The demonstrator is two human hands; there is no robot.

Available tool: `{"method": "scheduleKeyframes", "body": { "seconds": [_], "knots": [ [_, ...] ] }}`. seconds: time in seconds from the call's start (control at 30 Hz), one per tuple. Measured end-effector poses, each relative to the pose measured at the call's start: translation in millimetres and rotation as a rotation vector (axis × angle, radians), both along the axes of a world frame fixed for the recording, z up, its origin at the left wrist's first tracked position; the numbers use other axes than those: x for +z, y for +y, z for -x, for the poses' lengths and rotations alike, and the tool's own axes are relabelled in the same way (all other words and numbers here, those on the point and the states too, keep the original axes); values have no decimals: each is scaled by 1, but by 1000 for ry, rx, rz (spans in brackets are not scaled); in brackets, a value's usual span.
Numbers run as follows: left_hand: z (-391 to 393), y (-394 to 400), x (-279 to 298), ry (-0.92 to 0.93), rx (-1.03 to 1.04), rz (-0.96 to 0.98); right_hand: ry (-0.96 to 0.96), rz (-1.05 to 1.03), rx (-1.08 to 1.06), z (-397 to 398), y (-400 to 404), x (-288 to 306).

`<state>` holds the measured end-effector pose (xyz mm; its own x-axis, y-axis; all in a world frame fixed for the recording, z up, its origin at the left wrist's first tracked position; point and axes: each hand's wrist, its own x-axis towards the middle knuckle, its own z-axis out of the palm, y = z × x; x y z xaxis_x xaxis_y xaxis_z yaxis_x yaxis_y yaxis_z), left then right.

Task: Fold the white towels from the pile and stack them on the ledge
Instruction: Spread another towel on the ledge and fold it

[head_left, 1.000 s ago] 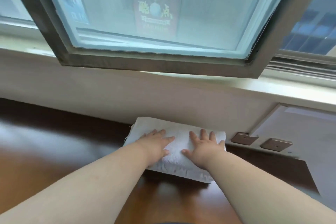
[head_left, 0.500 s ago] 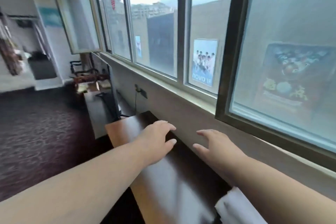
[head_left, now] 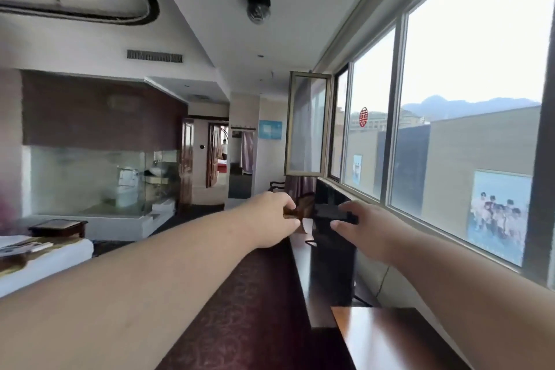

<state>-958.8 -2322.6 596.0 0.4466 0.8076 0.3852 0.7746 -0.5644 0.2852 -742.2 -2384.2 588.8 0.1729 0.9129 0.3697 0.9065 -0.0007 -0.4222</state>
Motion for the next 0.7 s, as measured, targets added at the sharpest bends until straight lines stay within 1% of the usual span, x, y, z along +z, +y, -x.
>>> {"method": "scheduleKeyframes", "body": {
  "seconds": [0.13, 0.27, 0.33, 0.47, 0.7],
  "knots": [
    [58, 59, -8, -43, 72, 22, 11, -9, 58, 60, 66, -7],
    [90, 122, -33, 37, 126, 64, 43, 60, 70, 81, 125, -36],
    [95, 157, -33, 67, 144, 51, 37, 92, 65, 79, 158, -45],
    [82, 232, -25, 72, 142, 13, 21, 75, 38, 60, 231, -38],
    [15, 373, -18, 104, 124, -33, -79, 44, 31, -5, 383, -17]
  ]
}}
